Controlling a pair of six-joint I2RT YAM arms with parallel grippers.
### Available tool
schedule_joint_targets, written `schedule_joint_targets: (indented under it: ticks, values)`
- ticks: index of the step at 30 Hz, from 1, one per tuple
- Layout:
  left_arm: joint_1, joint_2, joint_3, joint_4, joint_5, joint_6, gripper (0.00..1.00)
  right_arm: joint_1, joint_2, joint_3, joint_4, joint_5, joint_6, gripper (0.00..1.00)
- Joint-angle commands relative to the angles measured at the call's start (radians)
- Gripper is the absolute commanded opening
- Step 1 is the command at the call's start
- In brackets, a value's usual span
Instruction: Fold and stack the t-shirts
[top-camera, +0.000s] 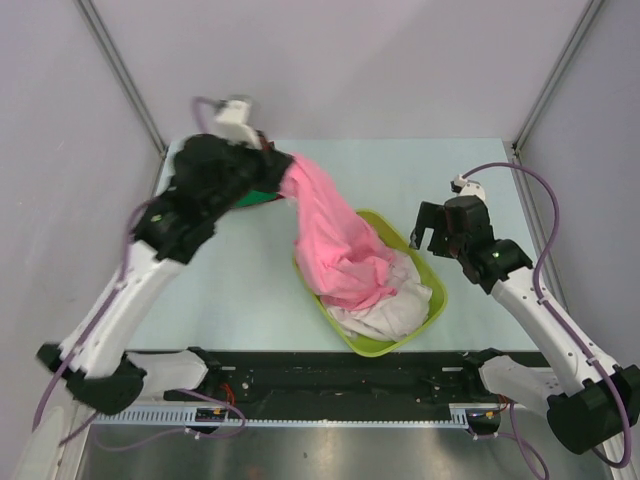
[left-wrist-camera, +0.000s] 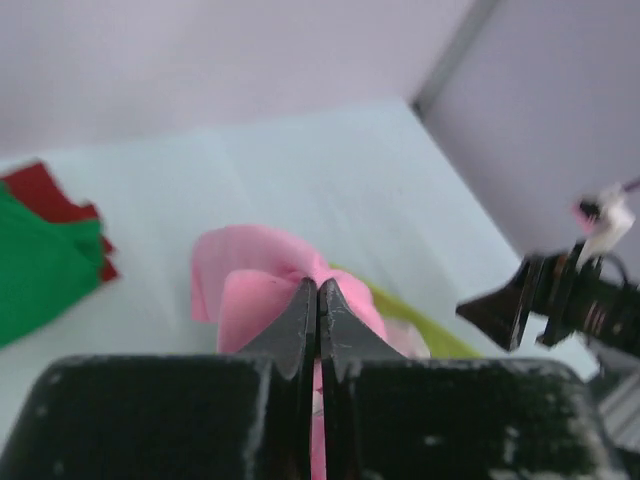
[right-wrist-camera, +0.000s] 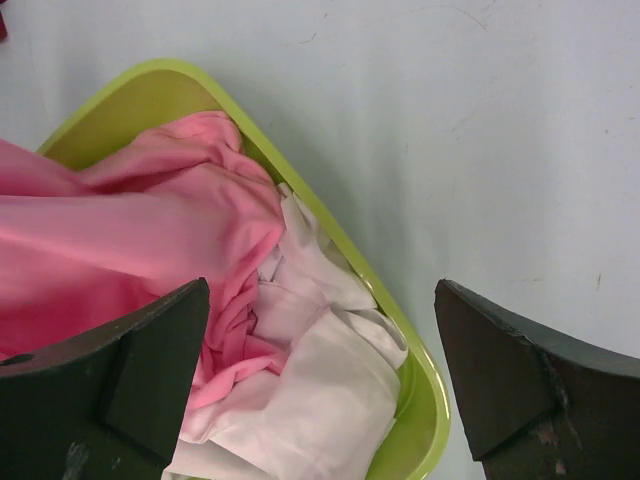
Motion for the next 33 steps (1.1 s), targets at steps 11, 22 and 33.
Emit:
schedule_joint_targets:
  ticks: [11, 22, 33]
  values:
    - [0.153, -0.546, -0.052, -0.355, -0.207, -0.086, 0.00, 0.048, 0.056, -0.006, 0.020, 0.008, -0.009, 1.00]
    - [0.131, -0.717, 0.121, -0.691, -0.759, -0.140, 0.00, 0.110, 0.093, -0.004, 0.039, 0.025, 0.005, 1.00]
    - [-0.109, -0.774, -0.187, -0.635, -0.878, -0.288, 0.00, 0.089, 0.274, -0.004, 0.046, 0.111, -0.017, 1.00]
